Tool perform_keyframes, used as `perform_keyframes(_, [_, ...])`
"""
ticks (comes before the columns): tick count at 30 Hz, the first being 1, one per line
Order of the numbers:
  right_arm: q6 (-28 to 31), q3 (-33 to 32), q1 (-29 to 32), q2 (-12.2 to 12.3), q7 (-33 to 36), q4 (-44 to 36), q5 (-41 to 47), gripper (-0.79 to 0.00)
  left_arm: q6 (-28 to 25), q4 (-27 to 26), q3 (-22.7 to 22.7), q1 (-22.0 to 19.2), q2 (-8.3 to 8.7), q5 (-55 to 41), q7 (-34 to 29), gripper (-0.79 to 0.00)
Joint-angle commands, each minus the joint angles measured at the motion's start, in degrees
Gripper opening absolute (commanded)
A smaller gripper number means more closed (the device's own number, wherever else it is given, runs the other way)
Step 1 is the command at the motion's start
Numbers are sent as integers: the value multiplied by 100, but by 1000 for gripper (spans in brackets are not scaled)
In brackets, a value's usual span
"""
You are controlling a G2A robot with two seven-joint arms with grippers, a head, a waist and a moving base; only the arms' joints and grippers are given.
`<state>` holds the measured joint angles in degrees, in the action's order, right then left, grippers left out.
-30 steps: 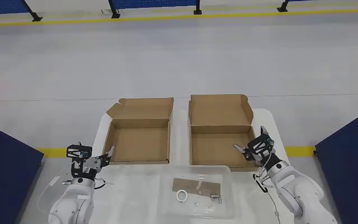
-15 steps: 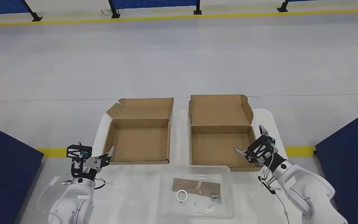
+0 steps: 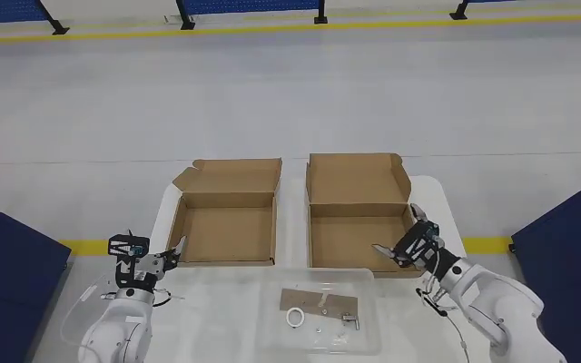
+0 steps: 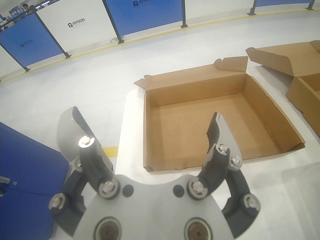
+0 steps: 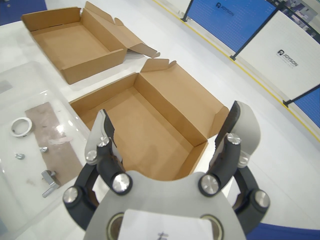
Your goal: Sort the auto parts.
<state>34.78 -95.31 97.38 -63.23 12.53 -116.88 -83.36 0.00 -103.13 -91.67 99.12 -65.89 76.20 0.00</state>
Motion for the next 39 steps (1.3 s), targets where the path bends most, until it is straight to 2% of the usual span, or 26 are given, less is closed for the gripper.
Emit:
perform_keyframes(1, [303,41,-133,21,284,-78,65,0,0,0,0,0,0,0,0,0])
perform_keyframes(7, [1401,343,-533,101,1801,-273,370,0,0,0,0,0,0,0,0,0])
perform_keyframes(17, [1495,409,-538,110,1815,-370,284,0,0,0,0,0,0,0,0,0])
perform_keyframes(22, [1855,687,-700,153,2507,-680,268,0,0,0,0,0,0,0,0,0])
perform_keyframes(25, [2144,927,-878,183,3336,-685,579,0,0,0,0,0,0,0,0,0])
perform_keyframes(29, [1854,1525,-1177,304,3845,-494,750,0,0,0,0,0,0,0,0,0])
perform_keyframes(39, [1852,1645,-1225,325,3846,-549,656,0,0,0,0,0,0,0,0,0])
